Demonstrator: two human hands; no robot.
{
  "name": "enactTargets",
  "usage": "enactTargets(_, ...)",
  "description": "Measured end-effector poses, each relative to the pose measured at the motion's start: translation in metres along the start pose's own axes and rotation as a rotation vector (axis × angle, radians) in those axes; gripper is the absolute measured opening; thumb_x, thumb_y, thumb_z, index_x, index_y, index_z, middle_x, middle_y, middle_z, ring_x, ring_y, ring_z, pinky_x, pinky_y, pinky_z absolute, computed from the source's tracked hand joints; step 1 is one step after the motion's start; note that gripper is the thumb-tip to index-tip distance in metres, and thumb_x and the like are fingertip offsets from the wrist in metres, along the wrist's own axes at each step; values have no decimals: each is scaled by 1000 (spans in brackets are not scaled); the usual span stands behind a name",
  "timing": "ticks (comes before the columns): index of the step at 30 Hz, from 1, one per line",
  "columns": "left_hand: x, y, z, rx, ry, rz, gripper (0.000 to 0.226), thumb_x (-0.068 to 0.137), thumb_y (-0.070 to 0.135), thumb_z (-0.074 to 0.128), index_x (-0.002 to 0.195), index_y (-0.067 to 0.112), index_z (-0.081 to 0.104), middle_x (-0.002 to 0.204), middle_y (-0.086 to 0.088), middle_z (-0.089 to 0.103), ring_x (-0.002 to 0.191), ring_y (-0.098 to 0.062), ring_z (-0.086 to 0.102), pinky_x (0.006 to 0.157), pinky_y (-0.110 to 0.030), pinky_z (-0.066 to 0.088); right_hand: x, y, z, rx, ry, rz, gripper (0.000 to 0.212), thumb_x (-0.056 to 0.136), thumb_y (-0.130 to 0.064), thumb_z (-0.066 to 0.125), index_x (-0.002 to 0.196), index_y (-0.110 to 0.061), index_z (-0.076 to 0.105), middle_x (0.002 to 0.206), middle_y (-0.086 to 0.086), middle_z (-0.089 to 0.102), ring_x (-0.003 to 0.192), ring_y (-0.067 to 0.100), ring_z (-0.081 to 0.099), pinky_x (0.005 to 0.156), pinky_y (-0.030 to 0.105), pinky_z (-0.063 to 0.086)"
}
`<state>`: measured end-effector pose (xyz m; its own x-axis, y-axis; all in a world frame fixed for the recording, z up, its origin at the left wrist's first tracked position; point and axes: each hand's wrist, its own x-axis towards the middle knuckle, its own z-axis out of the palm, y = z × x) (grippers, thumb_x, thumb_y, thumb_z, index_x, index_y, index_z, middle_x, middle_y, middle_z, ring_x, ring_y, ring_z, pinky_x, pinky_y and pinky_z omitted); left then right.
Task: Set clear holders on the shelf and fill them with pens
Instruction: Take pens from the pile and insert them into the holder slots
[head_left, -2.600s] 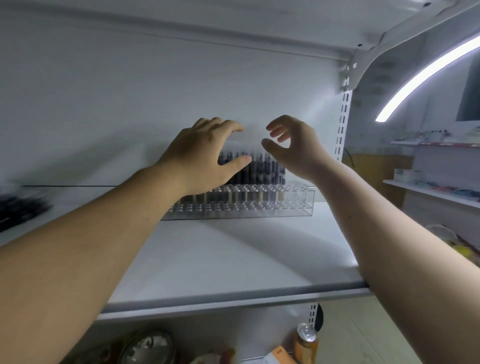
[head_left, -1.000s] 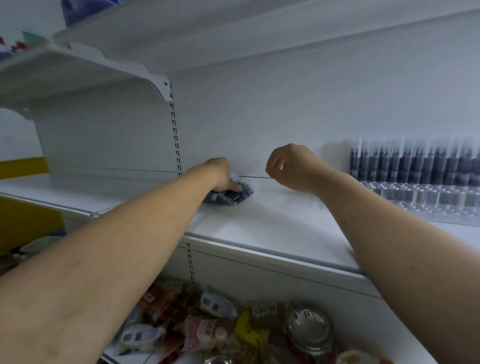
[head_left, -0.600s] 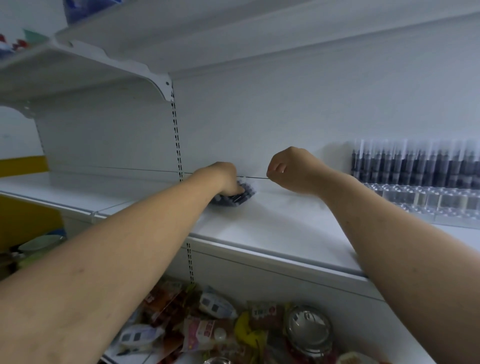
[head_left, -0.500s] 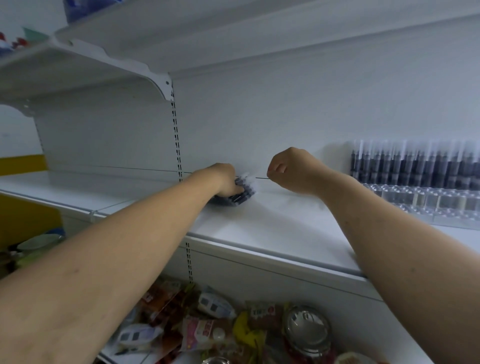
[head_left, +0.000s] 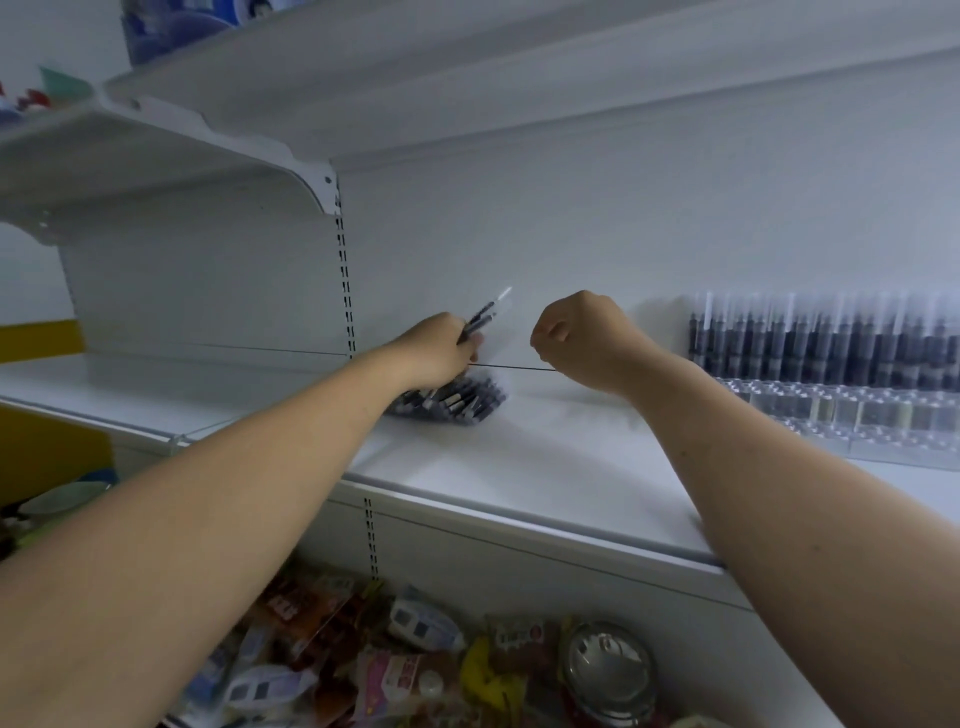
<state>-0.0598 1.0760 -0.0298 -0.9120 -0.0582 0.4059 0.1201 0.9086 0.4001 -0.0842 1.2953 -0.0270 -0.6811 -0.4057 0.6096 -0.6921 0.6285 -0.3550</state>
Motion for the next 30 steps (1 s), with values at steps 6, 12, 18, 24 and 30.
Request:
enactTargets(6,-20,51,-3,-566,-116,73,33,112,39,42,105,16,64,69,4,59,78,-22,69,74,-37,50,3,-15,-46,152,269,45,20,93,-17,59,81,-17,75,67,-1,75,60,22,71,60,35,62)
enactTargets(12,-21,127,11,-961,-453,147,32,107,52,46,115,23,58,82,-1,53,93,-28,71,90,-66,57,-16,16,-140,46,372,71,17,94,-17,60,84,-17,75,59,-1,72,43,11,62,43,23,49)
enactTargets(18,5,216,63,-1075,-589,250,31,106,56,48,112,27,56,78,2,44,64,-15,42,53,-25,33,-58,82,-207,-36,489,135,16,94,-18,61,83,-17,74,55,4,70,37,17,56,40,21,43)
enactTargets(24,17,303,109,-1024,-726,313,33,109,47,48,120,18,57,77,2,45,62,-13,38,43,-20,22,-97,149,-232,6,713,213,16,97,-19,60,94,-14,75,58,4,69,35,10,51,41,23,41)
enactTargets(30,16,316,135,-992,-743,342,33,111,38,48,123,12,64,85,-2,52,64,-13,45,42,-22,23,-120,185,-237,156,772,240,18,98,-16,57,93,-11,74,59,6,66,39,15,49,44,25,38)
